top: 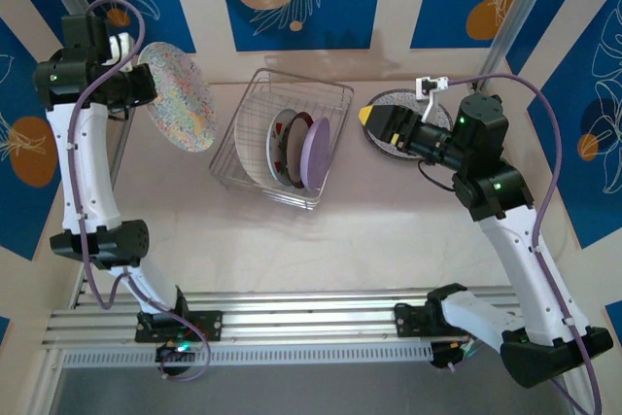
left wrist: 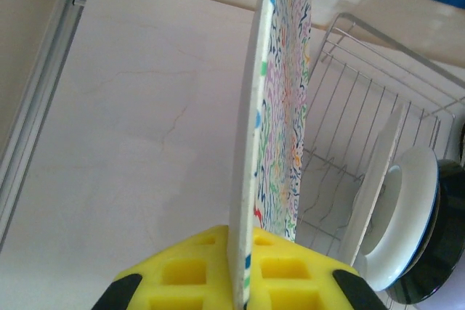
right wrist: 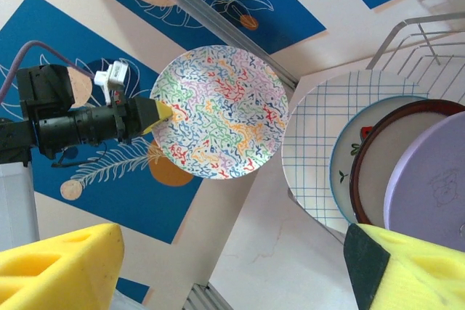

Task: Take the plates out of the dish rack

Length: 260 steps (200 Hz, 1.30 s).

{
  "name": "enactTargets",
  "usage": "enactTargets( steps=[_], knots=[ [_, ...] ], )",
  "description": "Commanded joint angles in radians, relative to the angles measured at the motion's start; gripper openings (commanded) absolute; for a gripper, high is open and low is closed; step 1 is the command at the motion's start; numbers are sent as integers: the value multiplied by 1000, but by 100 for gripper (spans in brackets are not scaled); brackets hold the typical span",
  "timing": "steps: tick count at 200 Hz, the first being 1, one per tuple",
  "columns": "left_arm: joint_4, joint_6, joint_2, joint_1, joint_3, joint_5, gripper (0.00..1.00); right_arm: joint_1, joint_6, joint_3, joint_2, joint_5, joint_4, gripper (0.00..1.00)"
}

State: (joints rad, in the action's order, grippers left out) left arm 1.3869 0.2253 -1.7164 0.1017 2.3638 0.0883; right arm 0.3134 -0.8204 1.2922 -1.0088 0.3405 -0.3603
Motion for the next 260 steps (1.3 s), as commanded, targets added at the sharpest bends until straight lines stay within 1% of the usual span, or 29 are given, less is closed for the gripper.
enactTargets(
  steps=[1, 28, 52, 74, 99, 113, 150, 190, 204, 232, 260],
  knots=[
    [-93, 68, 59, 30, -33, 46, 0, 9, -14, -24, 22, -14, 4, 82],
    [-181, 149, 100, 59, -100, 118, 0, 15, -38, -33, 16, -13, 22, 83],
    [-232, 218, 107, 63, -112, 171, 0, 21, -55, -26, -1, -12, 31, 85],
    [-282, 284, 113, 63, -124, 208, 0, 23, -92, -4, -42, -8, 29, 87],
    [-336, 348, 117, 64, -133, 243, 0, 43, -162, 4, -98, -5, 86, 90],
    [-360, 376, 118, 63, -133, 260, 0, 71, -197, 18, -151, -5, 138, 90],
    [-413, 436, 124, 63, -147, 309, 0, 140, -227, 130, -311, -15, 166, 91],
    [-608, 581, 186, 63, -319, 397, 0, 178, -352, 209, -488, 14, 311, 91],
    [-676, 640, 200, 62, -372, 435, 0, 195, -357, 259, -543, 15, 318, 91],
    [-803, 740, 231, 61, -474, 470, 0, 218, -415, 345, -667, 38, 352, 91],
    [-888, 814, 238, 51, -529, 505, 0, 225, -473, 421, -770, 51, 408, 90]
  ],
)
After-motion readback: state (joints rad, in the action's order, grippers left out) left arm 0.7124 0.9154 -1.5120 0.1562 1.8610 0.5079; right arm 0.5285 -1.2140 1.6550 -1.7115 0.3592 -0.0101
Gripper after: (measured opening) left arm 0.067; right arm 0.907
